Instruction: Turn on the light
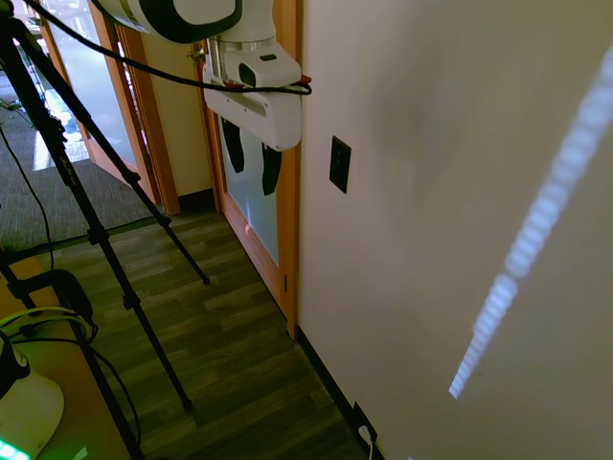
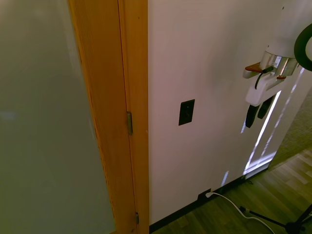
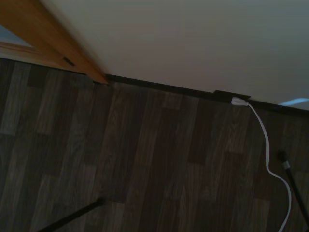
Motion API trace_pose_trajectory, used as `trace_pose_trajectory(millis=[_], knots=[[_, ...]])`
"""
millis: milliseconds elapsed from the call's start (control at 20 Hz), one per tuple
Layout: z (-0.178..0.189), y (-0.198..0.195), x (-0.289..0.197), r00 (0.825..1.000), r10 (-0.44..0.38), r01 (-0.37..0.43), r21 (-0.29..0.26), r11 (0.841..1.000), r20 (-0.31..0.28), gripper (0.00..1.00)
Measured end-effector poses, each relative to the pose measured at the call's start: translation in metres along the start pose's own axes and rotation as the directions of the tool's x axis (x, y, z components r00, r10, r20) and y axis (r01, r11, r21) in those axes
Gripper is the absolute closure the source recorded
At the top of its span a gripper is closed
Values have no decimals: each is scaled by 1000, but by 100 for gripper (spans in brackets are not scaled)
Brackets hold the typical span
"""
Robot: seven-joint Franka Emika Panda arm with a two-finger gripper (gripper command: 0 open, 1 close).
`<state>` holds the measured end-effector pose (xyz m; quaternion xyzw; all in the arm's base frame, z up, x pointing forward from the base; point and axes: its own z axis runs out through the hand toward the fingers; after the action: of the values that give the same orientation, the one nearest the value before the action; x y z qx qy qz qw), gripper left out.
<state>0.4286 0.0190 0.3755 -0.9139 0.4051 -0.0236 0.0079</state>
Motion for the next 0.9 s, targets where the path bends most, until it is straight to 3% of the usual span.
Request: trace_pose_trajectory(millis=[100,200,350,600,750,800,900], knots=[[1,-1,0,1000,0,0,-3,1000,-1,0],[7,-18,-4,998,19,-18,13,1000,-64,0],[34,-63,-9,989,58,-47,83,995,-139,0],[77,-126,41,964,178,-133,221,966,-197,0],[98,-161,62,958,210,-151,278,949,-195,0],[104,-170,66,956,214,-150,295,944,-199,100],[115,-174,69,950,232,-156,324,933,-210,100]])
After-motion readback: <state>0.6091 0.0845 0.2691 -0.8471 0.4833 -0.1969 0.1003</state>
